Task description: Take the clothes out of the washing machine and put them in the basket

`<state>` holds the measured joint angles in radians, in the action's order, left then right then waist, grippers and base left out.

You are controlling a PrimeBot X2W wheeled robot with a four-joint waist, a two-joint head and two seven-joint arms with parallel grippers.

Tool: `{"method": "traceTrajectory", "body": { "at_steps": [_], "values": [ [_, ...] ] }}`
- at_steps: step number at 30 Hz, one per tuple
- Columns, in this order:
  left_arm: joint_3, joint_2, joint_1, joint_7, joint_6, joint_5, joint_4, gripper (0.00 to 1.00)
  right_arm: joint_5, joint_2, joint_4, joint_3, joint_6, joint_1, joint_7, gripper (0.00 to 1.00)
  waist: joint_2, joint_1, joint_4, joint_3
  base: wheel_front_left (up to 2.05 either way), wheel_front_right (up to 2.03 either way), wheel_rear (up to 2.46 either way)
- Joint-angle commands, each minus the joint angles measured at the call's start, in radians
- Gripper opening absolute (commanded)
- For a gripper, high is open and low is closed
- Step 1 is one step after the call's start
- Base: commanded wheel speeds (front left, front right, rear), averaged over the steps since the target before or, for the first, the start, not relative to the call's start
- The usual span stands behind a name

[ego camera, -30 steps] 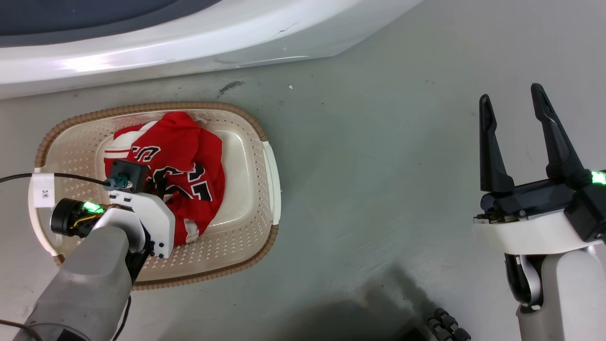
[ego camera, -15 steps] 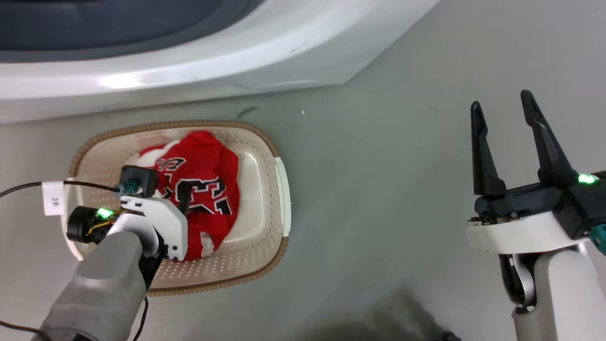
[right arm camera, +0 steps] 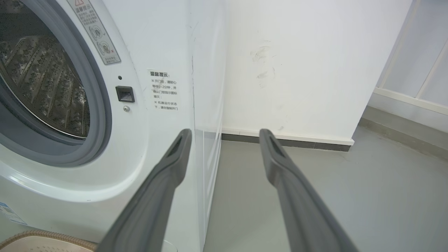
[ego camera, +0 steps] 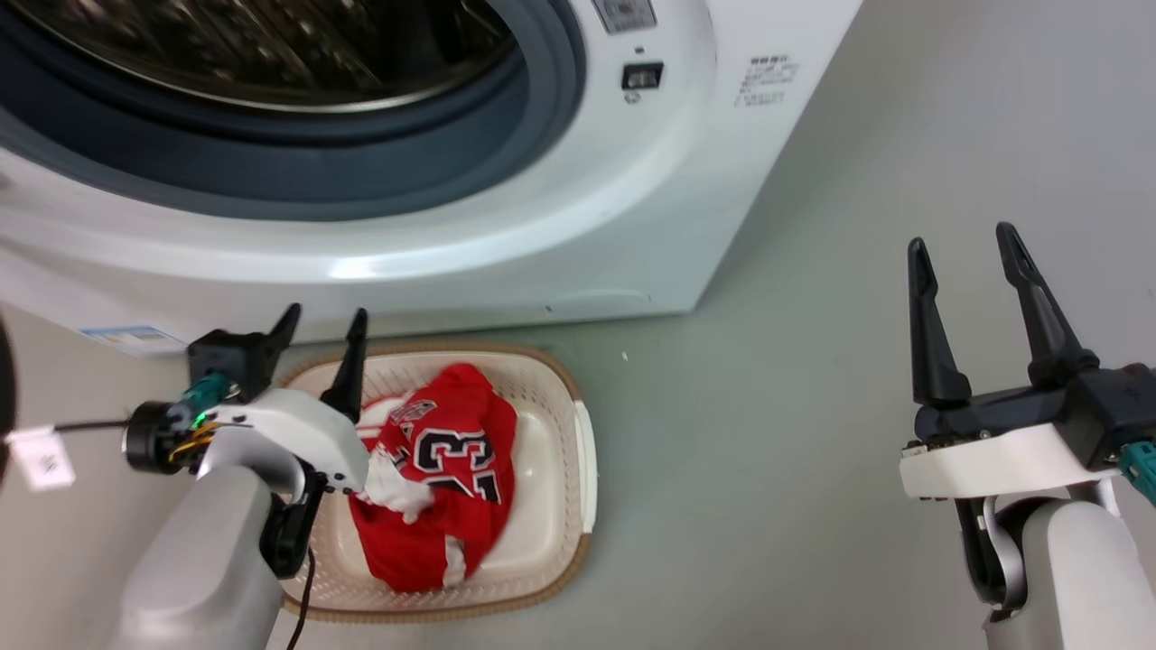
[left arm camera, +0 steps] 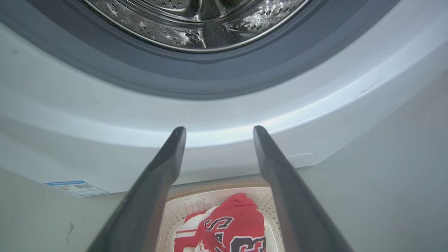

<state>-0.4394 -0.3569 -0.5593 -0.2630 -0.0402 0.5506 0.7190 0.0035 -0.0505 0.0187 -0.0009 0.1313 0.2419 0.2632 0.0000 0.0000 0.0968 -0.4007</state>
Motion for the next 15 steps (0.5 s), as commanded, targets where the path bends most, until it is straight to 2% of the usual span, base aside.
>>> {"method": "traceTrajectory", "body": {
  "at_steps": [1, 8, 15],
  "values": [
    [0.057, 0.009, 0.051, -0.002, 0.017, -0.027, -0.063, 1.0, -0.002, 0.001, 0.005, -0.006, -0.001, -0.016, 0.002, 1.0, 0.0, 0.0, -0.035, 0.076, 0.0, 0.0, 0.0],
    [0.265, 0.067, 0.248, -0.002, 0.035, -0.163, -0.358, 1.0, -0.002, 0.001, 0.011, -0.037, -0.001, -0.057, 0.002, 1.0, 0.0, 0.0, -0.059, 0.182, 0.0, 0.0, 0.0],
    [0.404, 0.163, 0.433, -0.002, 0.038, -0.274, -0.589, 1.0, 0.035, 0.001, -0.003, -0.035, -0.001, -0.128, 0.002, 1.0, 0.0, 0.0, -0.067, 0.261, 0.0, 0.0, 0.0]
  ]
}}
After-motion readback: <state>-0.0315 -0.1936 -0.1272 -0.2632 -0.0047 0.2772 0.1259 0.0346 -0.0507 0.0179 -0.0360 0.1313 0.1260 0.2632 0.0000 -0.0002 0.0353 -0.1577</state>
